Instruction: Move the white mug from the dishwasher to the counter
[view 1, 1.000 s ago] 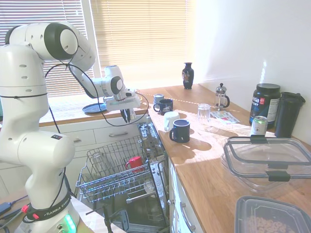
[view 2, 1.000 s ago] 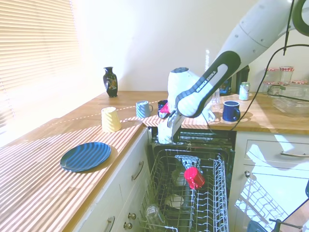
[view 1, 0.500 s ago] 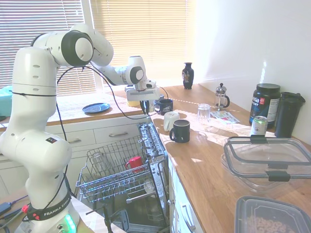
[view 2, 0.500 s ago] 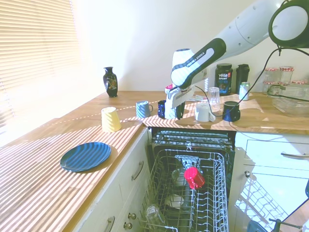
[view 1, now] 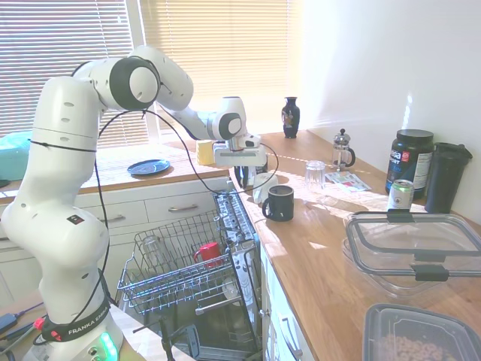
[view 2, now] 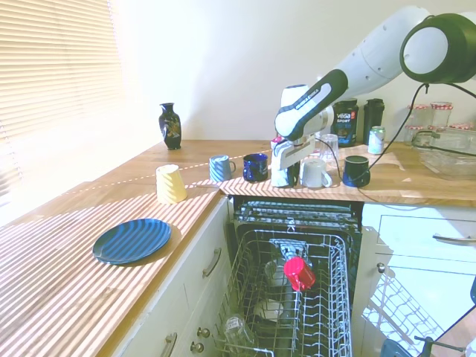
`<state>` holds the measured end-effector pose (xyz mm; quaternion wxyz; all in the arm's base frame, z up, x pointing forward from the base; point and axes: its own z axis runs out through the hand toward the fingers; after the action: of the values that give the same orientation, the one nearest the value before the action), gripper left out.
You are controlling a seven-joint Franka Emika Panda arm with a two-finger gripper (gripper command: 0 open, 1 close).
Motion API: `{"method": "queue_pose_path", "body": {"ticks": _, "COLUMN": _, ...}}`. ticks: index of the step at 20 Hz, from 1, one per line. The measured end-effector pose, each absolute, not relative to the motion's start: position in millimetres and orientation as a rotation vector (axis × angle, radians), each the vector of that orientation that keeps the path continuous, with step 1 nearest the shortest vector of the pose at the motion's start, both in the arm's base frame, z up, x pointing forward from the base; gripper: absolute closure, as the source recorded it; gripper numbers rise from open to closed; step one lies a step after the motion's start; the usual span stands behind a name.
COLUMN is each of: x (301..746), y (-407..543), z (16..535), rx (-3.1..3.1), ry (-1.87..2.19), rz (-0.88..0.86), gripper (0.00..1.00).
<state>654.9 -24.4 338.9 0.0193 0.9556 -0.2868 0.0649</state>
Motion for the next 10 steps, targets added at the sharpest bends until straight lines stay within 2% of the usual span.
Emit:
{"method": "queue_pose_path", "body": {"ticks": 3, "x": 660, "y": -30, "z": 337, "rx": 2.959, "ry": -0.900, "rz": 0.204, "gripper": 1.00}}
{"method": "queue_pose_path", "body": {"ticks": 4, "x": 661, "y": -30, "z": 337, "rx": 2.957, "ry": -0.902, "rz": 0.200, "gripper": 0.00}}
{"method": "queue_pose_path", "body": {"ticks": 10, "x": 673, "y": -32, "z": 338, "rx": 2.939, "ry": -0.933, "rz": 0.156, "gripper": 0.00}}
